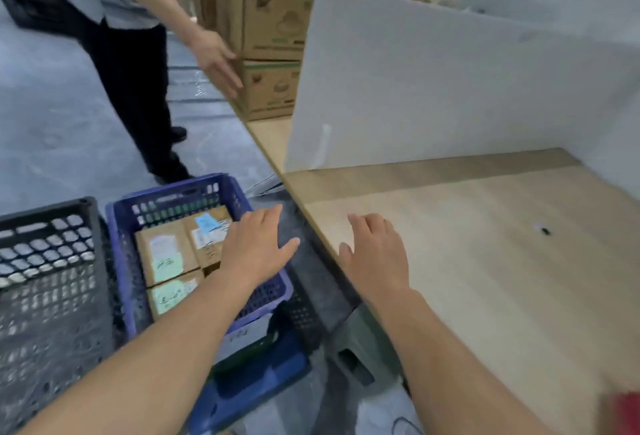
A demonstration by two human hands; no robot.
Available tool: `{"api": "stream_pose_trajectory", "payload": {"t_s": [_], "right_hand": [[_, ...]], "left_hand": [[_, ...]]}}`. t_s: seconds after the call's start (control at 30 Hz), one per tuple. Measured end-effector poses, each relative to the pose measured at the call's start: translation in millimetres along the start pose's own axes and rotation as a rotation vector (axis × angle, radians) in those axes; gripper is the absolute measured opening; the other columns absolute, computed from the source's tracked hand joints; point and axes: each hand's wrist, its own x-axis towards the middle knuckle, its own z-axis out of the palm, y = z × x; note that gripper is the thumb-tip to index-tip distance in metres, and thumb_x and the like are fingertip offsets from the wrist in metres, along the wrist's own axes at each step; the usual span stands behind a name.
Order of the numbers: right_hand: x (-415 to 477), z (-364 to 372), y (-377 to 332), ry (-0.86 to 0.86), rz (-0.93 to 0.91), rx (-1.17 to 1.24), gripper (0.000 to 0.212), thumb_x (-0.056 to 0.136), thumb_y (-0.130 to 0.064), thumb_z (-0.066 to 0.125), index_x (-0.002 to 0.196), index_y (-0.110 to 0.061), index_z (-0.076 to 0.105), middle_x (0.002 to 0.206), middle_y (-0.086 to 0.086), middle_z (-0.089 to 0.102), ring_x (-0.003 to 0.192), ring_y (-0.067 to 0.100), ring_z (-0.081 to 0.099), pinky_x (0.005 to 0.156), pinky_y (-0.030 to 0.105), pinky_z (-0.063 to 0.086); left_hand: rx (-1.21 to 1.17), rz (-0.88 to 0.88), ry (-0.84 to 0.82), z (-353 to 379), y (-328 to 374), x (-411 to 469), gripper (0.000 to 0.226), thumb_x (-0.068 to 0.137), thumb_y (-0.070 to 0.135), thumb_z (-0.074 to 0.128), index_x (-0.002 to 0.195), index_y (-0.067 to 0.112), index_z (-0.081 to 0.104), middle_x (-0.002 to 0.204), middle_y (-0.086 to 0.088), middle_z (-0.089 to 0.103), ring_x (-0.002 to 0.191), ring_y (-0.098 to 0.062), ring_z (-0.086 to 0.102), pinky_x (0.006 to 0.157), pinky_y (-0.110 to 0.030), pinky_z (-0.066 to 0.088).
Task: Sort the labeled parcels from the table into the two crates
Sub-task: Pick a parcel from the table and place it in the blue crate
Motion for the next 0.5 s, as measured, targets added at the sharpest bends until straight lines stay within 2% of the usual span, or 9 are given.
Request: {"api": "stream_pose_trajectory", "payload": {"t_s": [0.13,0.3,0.4,0.5], "right_hand": [[-39,-34,48,0.093,0.058,-0.007,0.047,0.095,-0.028,0.05,0.14,-0.014,0.043,0.132,0.006,0.049,0.12,0.026,0.043,0.101,0.033,0.032],[-107,-68,118,0.162,0.189,-0.043,0.044,0.096,-0.03,0.049,0.137,-0.015,0.043,0.13,0.005,0.05,0.116,0.024,0.045,0.096,0.031,0.034],[-148,-80,157,0.212,0.262,-0.075,0.042,0.087,-0.025,0.063,0.126,-0.011,0.055,0.117,0.009,0.058,0.105,0.029,0.054,0.087,0.036,0.041],[-186,-87,197,0.303,0.322,-0.102,0.042,0.063,-0.019,0.083,0.1,-0.007,0.068,0.09,0.012,0.064,0.078,0.033,0.062,0.065,0.036,0.049]], "left_hand": [[0.021,0.12,0.031,4,66,-12,0.071,0.091,0.058,0.045,0.147,0.017,0.03,0.148,-0.004,0.039,0.135,-0.025,0.035,0.106,-0.039,0.031],[-0.01,0.255,0.009,25,159,-45,0.072,0.089,0.056,0.049,0.146,0.017,0.031,0.146,-0.006,0.041,0.133,-0.026,0.037,0.109,-0.04,0.03],[-0.002,0.338,0.016,39,213,-70,0.071,0.089,0.056,0.049,0.146,0.018,0.032,0.146,-0.005,0.042,0.133,-0.026,0.037,0.109,-0.041,0.031],[-0.015,0.419,0.013,57,263,-99,0.071,0.089,0.056,0.049,0.146,0.018,0.032,0.145,-0.004,0.043,0.132,-0.025,0.038,0.106,-0.041,0.032]]}}
